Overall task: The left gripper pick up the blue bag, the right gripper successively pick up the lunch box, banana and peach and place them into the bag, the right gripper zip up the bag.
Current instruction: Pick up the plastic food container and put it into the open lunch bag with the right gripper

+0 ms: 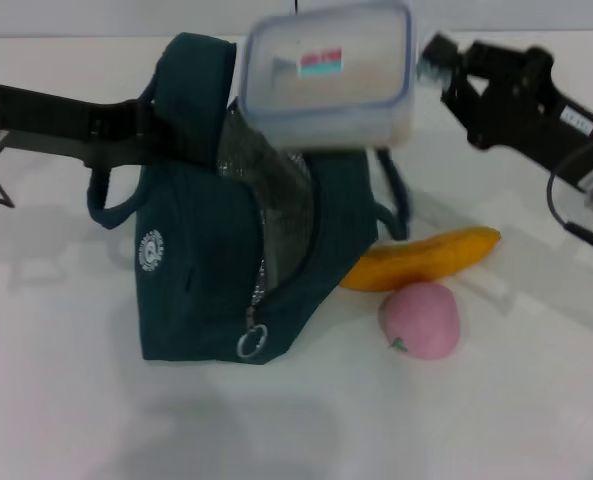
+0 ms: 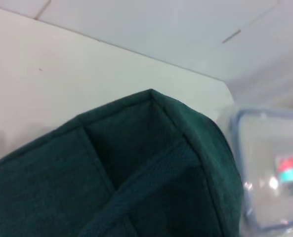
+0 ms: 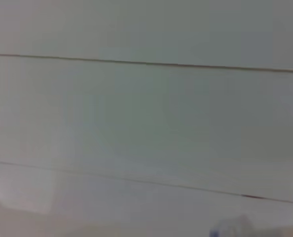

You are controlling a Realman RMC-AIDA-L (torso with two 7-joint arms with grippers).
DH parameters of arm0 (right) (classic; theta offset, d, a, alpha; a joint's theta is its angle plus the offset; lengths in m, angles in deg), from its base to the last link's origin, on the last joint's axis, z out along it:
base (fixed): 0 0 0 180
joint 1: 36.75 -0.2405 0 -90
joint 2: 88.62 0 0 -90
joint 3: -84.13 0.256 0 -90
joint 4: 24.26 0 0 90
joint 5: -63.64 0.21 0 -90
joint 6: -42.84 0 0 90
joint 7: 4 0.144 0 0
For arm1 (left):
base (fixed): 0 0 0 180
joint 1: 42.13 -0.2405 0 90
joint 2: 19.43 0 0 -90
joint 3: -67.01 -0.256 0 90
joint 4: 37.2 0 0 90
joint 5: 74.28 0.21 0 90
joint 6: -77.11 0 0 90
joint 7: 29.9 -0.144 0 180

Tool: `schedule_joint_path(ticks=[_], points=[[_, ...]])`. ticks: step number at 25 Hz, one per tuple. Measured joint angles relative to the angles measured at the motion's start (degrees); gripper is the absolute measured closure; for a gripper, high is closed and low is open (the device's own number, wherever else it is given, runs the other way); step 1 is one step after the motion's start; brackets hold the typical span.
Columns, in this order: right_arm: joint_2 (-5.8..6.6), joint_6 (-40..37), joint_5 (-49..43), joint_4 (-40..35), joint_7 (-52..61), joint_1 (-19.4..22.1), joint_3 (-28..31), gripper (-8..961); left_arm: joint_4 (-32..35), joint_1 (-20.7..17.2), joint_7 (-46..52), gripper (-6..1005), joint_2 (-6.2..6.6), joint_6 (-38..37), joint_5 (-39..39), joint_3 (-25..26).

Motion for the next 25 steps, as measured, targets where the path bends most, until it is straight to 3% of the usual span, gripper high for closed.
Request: schedule_joint_path(ticks=[7, 16, 21, 25], points=[[0.00, 2.4, -2.2, -2.3, 0.3, 0.8, -2.2, 773, -0.3, -0.2, -0.2, 965, 0.16, 0.5, -0.1, 0.0], [0.00, 6.1, -2.2, -2.9, 0.3, -6.0, -5.4, 763, -0.4, 0.3, -1.9, 965, -0.35, -0.8, -1.4, -0.5], [-0.01, 6.6, -1.9, -3.3, 0.2, -7.2, -5.8, 757, -0.4, 0.0, -2.3, 965, -0.41, -0.8, -1.6, -0.5], [0.00, 6.3, -1.7, -4.4, 0.4, -7.0, -5.7, 628, -0.4, -0.1, -2.3, 965, -0.42, -1.0, -1.6, -0.5]])
